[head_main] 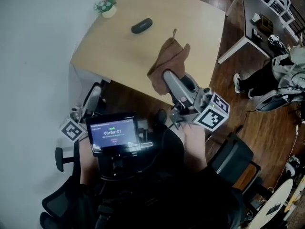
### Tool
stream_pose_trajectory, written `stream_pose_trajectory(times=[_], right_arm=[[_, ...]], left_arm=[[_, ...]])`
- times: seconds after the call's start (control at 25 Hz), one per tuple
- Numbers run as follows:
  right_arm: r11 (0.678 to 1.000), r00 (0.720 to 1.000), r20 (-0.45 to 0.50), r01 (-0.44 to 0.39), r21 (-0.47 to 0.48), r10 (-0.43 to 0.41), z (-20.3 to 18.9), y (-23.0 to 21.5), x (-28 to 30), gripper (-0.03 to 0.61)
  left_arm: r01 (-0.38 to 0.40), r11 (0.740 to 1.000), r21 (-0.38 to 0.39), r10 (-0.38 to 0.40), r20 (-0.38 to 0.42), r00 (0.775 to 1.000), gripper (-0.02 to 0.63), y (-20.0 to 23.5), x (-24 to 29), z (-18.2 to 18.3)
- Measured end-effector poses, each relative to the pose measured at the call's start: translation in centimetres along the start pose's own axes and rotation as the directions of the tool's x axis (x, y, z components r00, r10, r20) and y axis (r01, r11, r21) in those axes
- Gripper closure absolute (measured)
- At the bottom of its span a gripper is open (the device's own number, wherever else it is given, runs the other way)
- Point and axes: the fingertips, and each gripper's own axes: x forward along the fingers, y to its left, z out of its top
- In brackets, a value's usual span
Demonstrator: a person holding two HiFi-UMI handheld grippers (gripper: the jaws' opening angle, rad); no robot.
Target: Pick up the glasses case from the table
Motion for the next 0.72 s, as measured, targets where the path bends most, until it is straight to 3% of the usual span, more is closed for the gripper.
stream_pose_trajectory(times=[0.36,0.72], right_arm=[[0.999,0.999,0.038,0.018,0.038,-0.02,3.9,-8.5,0.8,0.518],[0.996,0.99,0.105,0.092,0.016,-0.093,6.5,-9.8,1.7,0.518]], left_arm=[[-0.047,0.999,0.015,0.048,-0.052,0.998,0.465,3.7,8.3,-0.4],[0.026,1.0,0.005,-0.025,-0.135,0.99,0.465,4.5,14.1,1.7]])
